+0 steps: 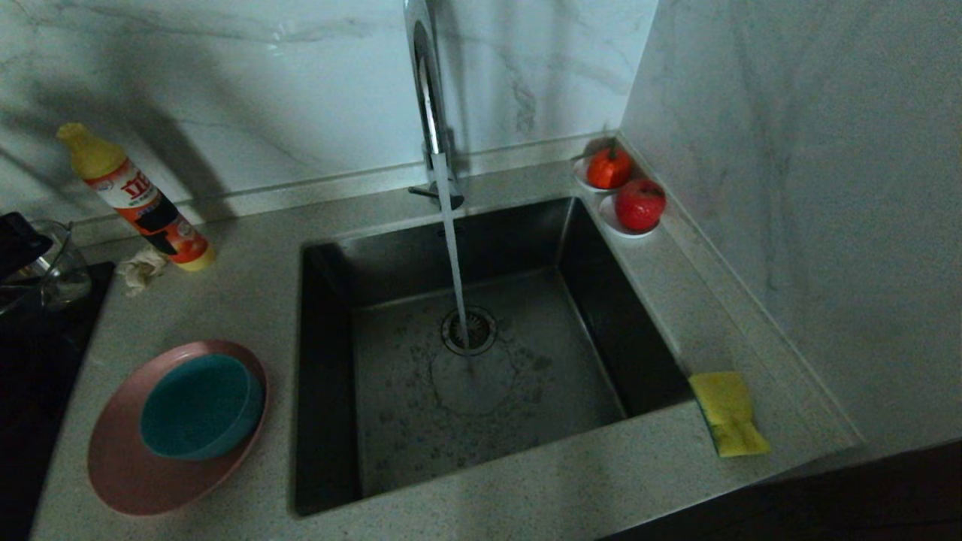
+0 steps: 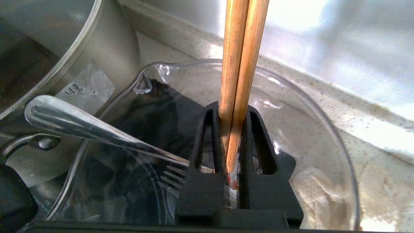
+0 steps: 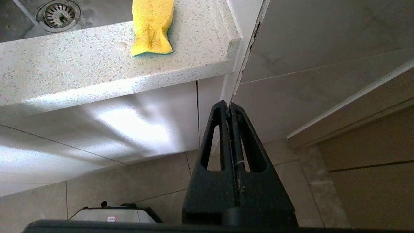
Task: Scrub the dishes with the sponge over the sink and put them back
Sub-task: Place the chopsticks on the glass basin
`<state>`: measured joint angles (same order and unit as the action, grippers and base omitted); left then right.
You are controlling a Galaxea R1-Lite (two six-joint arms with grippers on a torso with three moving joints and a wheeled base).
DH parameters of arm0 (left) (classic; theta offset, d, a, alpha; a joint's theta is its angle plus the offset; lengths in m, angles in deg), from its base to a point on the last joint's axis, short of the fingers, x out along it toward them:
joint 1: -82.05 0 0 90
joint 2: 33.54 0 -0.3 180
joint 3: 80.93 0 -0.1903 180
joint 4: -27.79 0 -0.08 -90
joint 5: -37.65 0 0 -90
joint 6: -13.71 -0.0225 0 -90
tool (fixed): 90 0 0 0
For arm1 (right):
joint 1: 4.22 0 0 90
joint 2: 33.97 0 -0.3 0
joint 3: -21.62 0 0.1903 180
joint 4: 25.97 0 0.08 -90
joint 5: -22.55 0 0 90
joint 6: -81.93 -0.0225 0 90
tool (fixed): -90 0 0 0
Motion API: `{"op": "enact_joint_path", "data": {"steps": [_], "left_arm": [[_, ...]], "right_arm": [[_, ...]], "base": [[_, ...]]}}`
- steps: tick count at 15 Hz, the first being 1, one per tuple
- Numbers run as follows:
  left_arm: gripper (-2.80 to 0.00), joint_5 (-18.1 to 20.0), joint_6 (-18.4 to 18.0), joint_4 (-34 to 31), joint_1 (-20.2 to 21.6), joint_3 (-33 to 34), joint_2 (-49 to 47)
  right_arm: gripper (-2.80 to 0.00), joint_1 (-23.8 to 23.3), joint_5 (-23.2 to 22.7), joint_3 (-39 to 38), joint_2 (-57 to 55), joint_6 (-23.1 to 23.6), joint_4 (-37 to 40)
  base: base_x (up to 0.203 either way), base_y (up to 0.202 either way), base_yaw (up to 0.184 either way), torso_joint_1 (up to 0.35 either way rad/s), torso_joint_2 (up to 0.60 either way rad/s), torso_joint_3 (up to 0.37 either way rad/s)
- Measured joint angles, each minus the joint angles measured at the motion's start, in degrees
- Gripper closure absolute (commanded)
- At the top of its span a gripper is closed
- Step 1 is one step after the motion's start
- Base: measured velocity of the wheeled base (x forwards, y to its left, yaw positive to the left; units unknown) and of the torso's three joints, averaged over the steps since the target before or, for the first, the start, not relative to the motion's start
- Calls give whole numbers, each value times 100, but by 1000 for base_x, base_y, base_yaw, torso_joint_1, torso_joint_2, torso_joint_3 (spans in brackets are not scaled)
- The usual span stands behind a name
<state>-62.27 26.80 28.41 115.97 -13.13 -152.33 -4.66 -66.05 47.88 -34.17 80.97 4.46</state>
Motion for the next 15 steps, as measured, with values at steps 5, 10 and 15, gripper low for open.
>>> {"op": "enact_joint_path", "data": {"steps": [5, 10, 15], "left_arm": [[-280, 23, 18, 46, -26, -89, 13], [-280, 68, 77, 46, -28, -183, 259], [0, 64, 107, -87, -30, -384, 746]], "right_arm": [[0, 0, 0, 0, 0, 1, 0], [0, 0, 0, 0, 0, 2, 0], [0, 0, -2, 0, 0, 0, 1]], "base": [[0, 0, 0, 0, 0, 0], [0, 0, 0, 0, 0, 0], [0, 0, 0, 0, 0, 0]]}}
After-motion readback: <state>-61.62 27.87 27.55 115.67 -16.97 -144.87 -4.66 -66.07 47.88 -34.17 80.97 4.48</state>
